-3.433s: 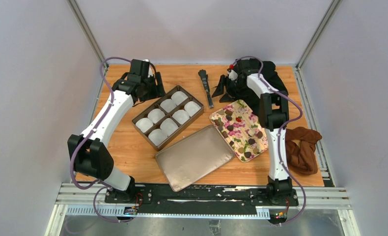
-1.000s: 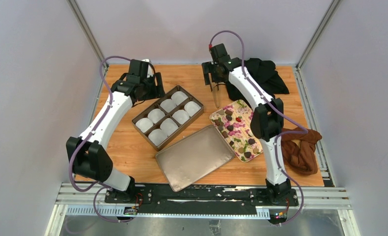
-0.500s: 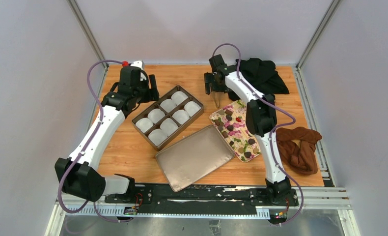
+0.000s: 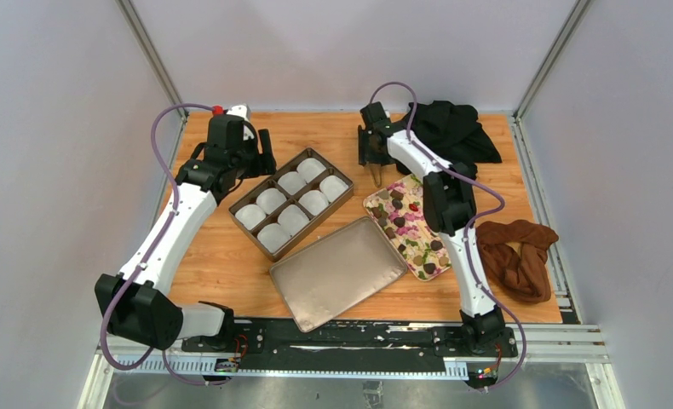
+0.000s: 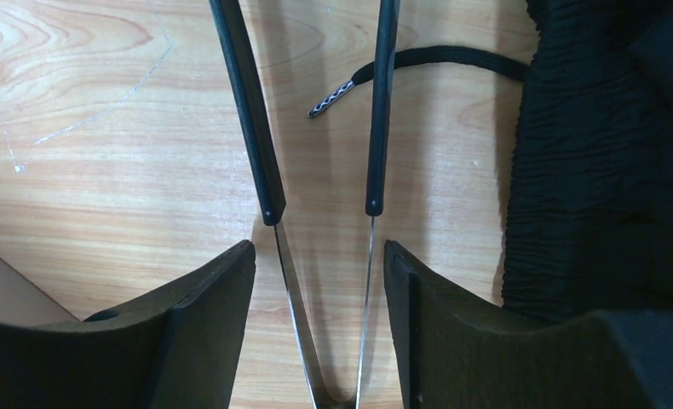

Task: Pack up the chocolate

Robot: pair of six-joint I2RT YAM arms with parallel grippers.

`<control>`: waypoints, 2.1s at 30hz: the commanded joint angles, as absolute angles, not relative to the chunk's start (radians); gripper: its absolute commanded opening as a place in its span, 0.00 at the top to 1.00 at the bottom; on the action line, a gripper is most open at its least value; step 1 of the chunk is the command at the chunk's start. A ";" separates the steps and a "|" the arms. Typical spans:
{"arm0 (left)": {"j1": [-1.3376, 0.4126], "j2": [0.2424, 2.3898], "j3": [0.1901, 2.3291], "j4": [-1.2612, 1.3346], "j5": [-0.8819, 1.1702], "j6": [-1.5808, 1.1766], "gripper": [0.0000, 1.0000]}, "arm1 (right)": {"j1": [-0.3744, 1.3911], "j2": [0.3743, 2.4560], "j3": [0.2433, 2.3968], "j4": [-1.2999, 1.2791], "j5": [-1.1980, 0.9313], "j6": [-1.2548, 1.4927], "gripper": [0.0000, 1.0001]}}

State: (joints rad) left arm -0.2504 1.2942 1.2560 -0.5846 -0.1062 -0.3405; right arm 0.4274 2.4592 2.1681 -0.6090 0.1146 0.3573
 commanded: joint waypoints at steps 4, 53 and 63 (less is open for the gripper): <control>-0.247 1.268 1.246 -0.578 -0.124 -0.331 0.24 | 0.448 2.568 2.232 -0.650 0.153 0.358 0.39; -0.247 1.267 1.220 -0.570 -0.112 -0.337 0.23 | 0.509 2.418 1.938 -0.516 0.084 0.211 0.38; -0.247 1.286 1.235 -0.570 -0.098 -0.339 0.24 | 0.499 2.450 2.115 -0.550 0.042 0.166 0.87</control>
State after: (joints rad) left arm -0.2508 1.2827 1.2282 -0.5842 -0.1078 -0.3408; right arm 0.4953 2.4016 2.0346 -0.4496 0.0681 0.1932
